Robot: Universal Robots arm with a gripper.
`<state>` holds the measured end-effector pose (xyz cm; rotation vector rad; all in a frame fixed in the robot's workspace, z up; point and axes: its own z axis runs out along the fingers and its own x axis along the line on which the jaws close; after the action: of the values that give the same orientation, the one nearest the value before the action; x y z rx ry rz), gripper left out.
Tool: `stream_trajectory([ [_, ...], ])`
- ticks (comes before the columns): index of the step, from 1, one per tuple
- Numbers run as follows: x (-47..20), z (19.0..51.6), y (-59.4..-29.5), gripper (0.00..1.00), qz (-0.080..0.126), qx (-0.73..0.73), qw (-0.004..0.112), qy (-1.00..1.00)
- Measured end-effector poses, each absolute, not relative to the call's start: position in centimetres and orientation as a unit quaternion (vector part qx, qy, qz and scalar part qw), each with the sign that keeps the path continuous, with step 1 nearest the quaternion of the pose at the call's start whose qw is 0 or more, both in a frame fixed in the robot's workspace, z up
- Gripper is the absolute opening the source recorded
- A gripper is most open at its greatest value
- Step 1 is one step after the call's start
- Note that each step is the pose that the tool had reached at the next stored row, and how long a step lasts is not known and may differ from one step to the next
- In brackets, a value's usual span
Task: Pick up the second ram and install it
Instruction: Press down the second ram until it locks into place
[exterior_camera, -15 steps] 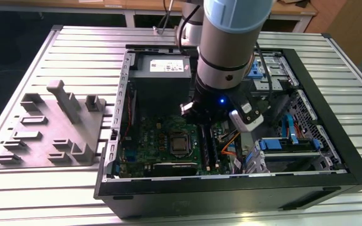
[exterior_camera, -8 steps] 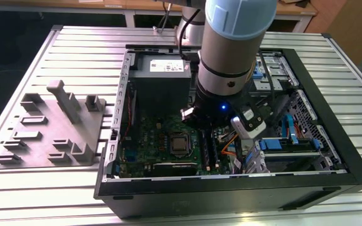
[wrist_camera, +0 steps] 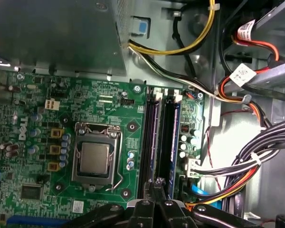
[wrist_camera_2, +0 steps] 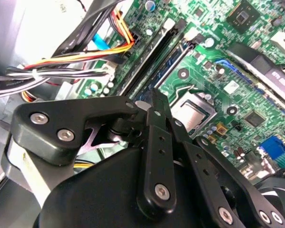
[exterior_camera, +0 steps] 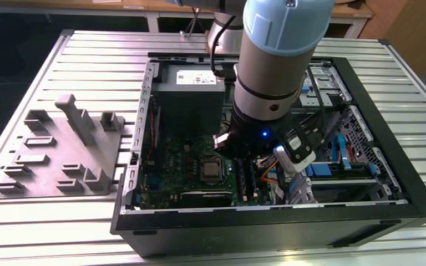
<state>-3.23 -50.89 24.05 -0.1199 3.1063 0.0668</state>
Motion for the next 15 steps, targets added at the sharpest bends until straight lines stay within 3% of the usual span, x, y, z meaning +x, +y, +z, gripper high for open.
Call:
stream_trajectory([
  [15, -3.21, 23.99, -50.97, 0.1, 0.006, -0.039, 0.015, 0.999],
])
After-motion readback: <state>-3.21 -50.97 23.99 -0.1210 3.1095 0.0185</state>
